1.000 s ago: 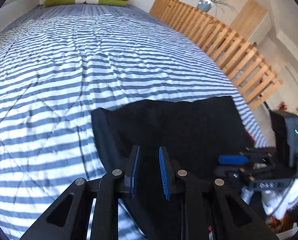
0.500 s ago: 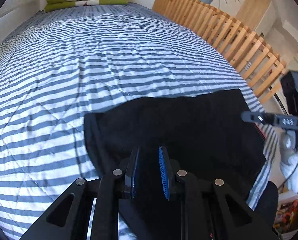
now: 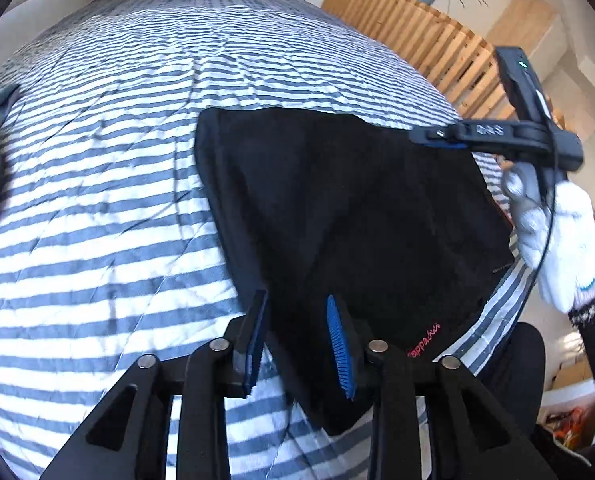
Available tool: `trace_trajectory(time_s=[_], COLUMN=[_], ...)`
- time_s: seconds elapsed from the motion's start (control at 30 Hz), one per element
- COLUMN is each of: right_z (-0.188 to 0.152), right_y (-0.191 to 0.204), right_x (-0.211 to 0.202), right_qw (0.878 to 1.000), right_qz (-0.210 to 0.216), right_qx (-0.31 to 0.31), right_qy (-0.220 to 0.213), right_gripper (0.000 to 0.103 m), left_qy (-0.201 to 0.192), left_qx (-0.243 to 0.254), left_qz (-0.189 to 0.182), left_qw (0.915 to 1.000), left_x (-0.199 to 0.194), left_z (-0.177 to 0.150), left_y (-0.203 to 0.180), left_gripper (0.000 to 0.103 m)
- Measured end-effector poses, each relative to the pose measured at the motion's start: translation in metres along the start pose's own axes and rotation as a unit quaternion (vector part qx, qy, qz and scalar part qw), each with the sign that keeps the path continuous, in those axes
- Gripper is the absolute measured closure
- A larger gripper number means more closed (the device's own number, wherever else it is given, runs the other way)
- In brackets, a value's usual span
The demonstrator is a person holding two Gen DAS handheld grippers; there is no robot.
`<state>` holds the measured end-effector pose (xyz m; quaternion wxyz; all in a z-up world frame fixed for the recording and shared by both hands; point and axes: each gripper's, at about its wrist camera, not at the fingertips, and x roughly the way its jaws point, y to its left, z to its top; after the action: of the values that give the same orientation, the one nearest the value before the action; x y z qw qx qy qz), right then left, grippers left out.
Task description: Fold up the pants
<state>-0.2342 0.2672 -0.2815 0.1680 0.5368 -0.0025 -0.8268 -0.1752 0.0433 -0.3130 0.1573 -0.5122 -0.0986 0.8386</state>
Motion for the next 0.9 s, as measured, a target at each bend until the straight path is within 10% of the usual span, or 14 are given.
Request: trace_trajectory(time_s=[0.3, 0.4, 0.57, 0.9], right_z=[-0.106, -0.115, -0.117, -0.114], right_y=[0.039, 0.041, 0.046, 0.047], right_x=[-0.02, -0.023, -0.041, -0.042], right_qw=[0.998, 0.998, 0.999, 0.998], right_qz=[0.0, -0.019, 0.041, 0.06], right_qx=[-0.048, -0.049, 0.0, 0.022], right_qy=[0.041, 0.03, 0.015, 0.004], right_gripper=[0.069, 0.069, 0.069, 0.069], left_qy=[0.018, 0.017, -0.002, -0.069], left_qx=[-0.062, -0.101, -0.148, -0.059], left_qz=[-0.004, -0.028, -0.043, -0.038], left_qw=[0.9979, 0.9943, 0.9881, 0.9951], left_x=[0.009, 0.012, 0.008, -0.034], left_z=[-0.033, -0.035, -0.036, -0.005], left_y=[0.004, 0.007, 0.013, -0.041], left_gripper=[0.041, 0.072, 0.091, 0.097])
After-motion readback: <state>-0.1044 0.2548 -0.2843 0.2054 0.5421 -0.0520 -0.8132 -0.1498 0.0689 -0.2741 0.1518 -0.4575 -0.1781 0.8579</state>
